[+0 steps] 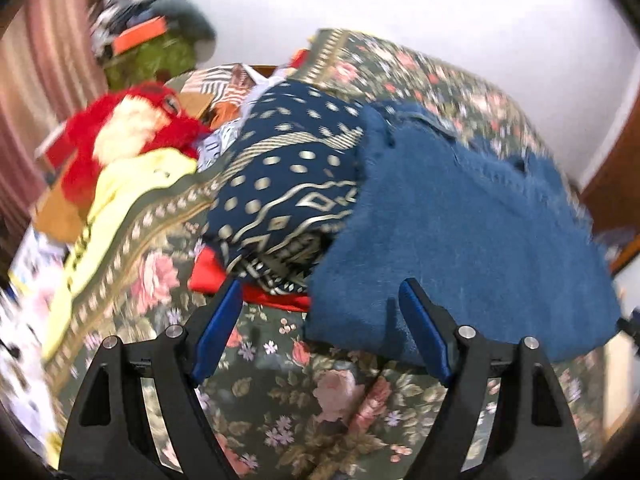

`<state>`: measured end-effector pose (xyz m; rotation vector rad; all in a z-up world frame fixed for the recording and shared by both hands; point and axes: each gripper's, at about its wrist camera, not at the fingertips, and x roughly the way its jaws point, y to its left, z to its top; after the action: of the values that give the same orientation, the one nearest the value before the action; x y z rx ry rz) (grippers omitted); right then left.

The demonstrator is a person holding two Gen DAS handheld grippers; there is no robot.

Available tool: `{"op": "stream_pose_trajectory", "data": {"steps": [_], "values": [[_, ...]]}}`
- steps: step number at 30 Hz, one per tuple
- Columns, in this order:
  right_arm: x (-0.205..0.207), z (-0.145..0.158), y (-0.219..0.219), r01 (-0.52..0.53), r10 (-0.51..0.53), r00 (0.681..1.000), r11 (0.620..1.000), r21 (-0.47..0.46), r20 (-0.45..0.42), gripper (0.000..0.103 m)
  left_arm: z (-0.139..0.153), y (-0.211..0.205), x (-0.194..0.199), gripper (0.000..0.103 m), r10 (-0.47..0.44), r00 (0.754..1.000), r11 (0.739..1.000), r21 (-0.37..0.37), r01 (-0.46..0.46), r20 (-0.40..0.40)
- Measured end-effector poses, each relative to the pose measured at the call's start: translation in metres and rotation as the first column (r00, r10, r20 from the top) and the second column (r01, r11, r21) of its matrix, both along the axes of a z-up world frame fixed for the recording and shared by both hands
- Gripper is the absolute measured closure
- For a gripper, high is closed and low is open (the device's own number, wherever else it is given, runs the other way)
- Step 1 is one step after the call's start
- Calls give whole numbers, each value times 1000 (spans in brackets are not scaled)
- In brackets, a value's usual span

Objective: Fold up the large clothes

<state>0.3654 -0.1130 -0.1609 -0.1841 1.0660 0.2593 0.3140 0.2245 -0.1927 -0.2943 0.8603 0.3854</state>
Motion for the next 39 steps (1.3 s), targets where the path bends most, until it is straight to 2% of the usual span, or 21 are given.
{"op": "stream_pose_trajectory", "data": {"steps": [4, 7, 10, 13, 15, 16, 18, 20, 21, 24, 26, 28, 30, 34, 39], "values": [[1, 5, 9, -21, 21, 999, 1000, 19, 25, 23, -3, 8, -17, 23, 22, 996, 993, -121, -11, 90], [5, 0, 17, -36, 35, 999, 999, 35, 20, 23, -14, 7, -19, 23, 11, 993, 973, -229, 17, 120], [6, -10, 26, -46, 46, 999, 998, 33, 1, 22, -34, 3, -11, 23, -29, 993, 936, -347, 67, 114], [7, -23, 33, -56, 57, 998, 998, 31, -30, 22, -59, 3, 3, 23, -45, 994, 876, -474, 89, 104], [8, -31, 37, -65, 66, 997, 998, 25, -50, 22, -71, 5, 13, 23, -44, 993, 844, -527, 97, 111], [8, -33, 38, -69, 70, 996, 997, 22, -57, 22, -74, 7, 15, 25, -35, 993, 842, -532, 92, 116], [10, -38, 39, -76, 77, 995, 997, 14, -68, 22, -81, 10, 24, 26, -1, 992, 846, -528, 69, 127], [11, -41, 39, -75, 76, 995, 997, 10, -70, 22, -83, 11, 32, 35, 5, 990, 841, -536, 73, 142], [11, -41, 39, -75, 76, 995, 997, 12, -70, 22, -82, 9, 35, 35, 8, 990, 847, -528, 68, 141], [12, -40, 40, -76, 77, 995, 997, 12, -69, 22, -71, -1, 39, 45, -3, 990, 882, -465, 70, 142], [12, -39, 41, -76, 76, 995, 997, 12, -70, 22, -57, -14, 38, 61, -24, 989, 920, -385, 79, 145], [11, -37, 42, -76, 77, 995, 997, 15, -69, 22, -40, -26, 36, 69, -43, 987, 951, -298, 87, 152], [11, -34, 44, -77, 78, 995, 997, 17, -64, 22, -21, -41, 32, 76, -67, 982, 970, -221, 106, 176], [9, -19, 49, -89, 89, 995, 996, 24, -32, 22, 16, -60, 26, 81, -113, 964, 977, -150, 152, 243], [11, 2, 65, -117, 117, 993, 991, 64, 2, 22, 70, -64, 16, 84, -116, 918, 971, -151, 185, 379]]}}
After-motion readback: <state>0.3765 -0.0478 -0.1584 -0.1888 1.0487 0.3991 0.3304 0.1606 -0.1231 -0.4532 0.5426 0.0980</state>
